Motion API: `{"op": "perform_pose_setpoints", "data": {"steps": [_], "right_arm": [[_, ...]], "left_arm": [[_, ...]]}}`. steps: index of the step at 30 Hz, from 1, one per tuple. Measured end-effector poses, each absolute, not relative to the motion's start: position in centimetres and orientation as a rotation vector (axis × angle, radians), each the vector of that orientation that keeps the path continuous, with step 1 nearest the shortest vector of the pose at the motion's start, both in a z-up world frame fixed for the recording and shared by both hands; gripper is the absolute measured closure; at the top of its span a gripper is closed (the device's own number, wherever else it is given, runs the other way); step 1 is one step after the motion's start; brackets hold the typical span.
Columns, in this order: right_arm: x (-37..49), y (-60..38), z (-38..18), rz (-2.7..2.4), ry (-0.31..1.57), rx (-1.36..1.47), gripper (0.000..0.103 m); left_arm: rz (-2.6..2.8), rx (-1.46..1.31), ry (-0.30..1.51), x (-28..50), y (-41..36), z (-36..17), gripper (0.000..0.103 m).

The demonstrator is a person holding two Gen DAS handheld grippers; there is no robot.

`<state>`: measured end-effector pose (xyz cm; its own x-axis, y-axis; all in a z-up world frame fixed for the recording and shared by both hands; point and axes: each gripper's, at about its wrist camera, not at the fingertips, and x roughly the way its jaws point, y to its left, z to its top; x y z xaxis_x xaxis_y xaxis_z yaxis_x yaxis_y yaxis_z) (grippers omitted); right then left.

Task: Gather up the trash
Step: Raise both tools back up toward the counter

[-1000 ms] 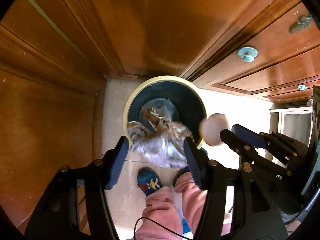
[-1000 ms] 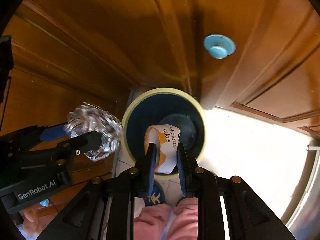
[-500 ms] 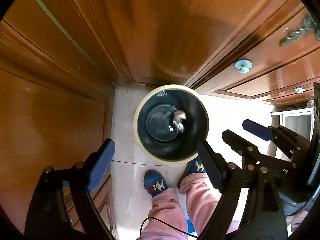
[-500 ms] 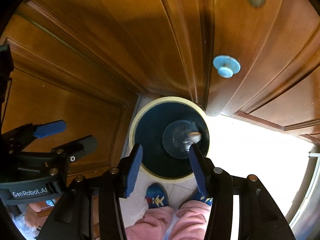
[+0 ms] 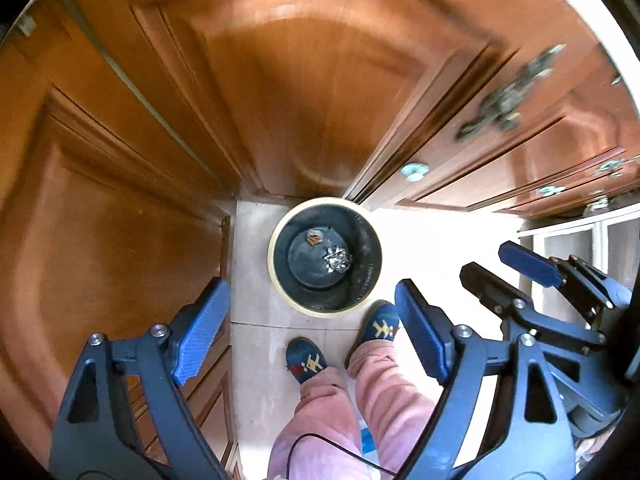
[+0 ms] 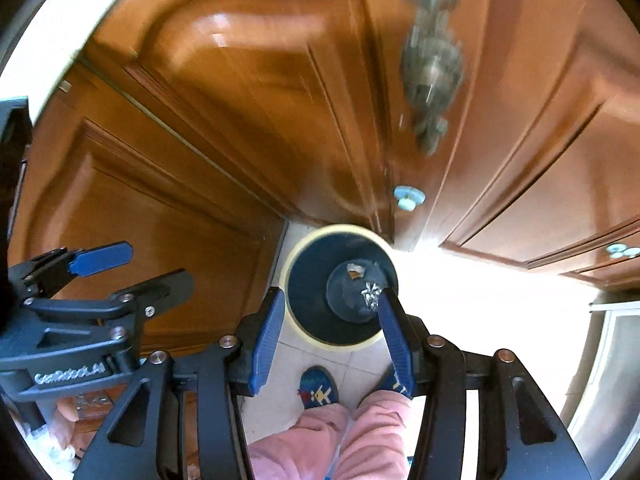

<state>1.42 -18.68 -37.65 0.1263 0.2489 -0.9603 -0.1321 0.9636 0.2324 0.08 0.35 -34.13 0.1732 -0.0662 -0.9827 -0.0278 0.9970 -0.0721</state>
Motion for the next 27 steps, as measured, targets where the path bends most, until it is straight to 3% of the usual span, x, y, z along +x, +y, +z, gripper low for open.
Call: {"op": "perform_pose_setpoints", "data": {"steps": [18,27], "right_arm": [[-1.1,-21.6,-10.0,0.241,0.952,0.114,0.053],[1.9,-22.7,0.9,0.205,0.849,0.065,0.053]], "left_arm": [[-0.194,-0.010,0.966,-0.4,-1.8,-5.9,0.021],[-0.225,-0.051,0.879,3.1,-1.7,0.8,0.021]]}}
